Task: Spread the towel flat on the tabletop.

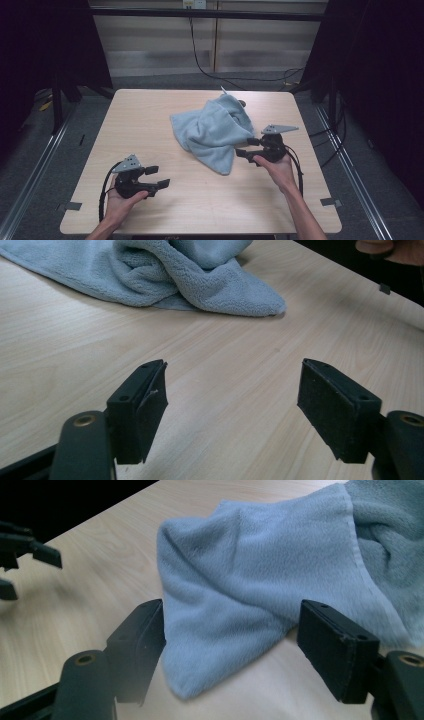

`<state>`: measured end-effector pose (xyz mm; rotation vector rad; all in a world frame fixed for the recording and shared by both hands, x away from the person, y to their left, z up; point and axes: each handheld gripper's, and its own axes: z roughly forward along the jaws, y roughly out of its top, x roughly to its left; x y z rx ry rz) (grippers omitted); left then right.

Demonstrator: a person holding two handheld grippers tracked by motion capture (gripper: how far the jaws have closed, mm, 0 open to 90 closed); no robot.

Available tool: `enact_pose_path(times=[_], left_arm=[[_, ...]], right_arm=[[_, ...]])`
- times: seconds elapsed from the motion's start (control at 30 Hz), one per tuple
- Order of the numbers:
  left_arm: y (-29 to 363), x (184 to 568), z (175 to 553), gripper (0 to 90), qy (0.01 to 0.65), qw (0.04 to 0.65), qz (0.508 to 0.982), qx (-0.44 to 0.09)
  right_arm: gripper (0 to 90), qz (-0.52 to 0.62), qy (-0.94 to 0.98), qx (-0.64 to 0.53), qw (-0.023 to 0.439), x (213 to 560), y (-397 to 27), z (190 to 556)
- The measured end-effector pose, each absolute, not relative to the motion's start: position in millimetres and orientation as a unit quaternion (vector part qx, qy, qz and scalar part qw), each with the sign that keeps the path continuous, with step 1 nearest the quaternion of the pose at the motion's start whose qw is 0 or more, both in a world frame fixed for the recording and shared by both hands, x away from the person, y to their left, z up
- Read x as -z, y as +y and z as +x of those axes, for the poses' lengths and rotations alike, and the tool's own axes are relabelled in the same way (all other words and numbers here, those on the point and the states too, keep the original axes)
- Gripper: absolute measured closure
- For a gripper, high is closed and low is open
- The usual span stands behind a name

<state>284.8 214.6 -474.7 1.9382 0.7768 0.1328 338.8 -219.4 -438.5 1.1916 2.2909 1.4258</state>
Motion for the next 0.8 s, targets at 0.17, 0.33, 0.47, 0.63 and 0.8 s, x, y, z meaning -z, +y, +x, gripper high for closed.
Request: enact_pose_path(times=[0.17,0.33,0.47,0.63,0.8], left_arm=[[220,475,278,28.4,0.327,0.511,0.794,-0.040],[222,476,273,28.5,0.325,0.511,0.795,-0.044],[224,478,275,28.5,0.329,0.507,0.795,-0.042],[222,480,275,28.5,0.333,0.499,0.799,-0.043],[222,480,276,28.7,0.329,0.497,0.802,-0.039]], right_arm=[[24.3,0.414,0.779,-0.464,0.089,443,-212,374],[19.6,0.429,0.774,-0.458,0.083,455,-206,398],[19.7,0.432,0.788,-0.431,0.086,463,-201,414],[21.5,0.444,0.785,-0.420,0.099,476,-201,429],[20.2,0.457,0.789,-0.401,0.091,493,-199,437]])
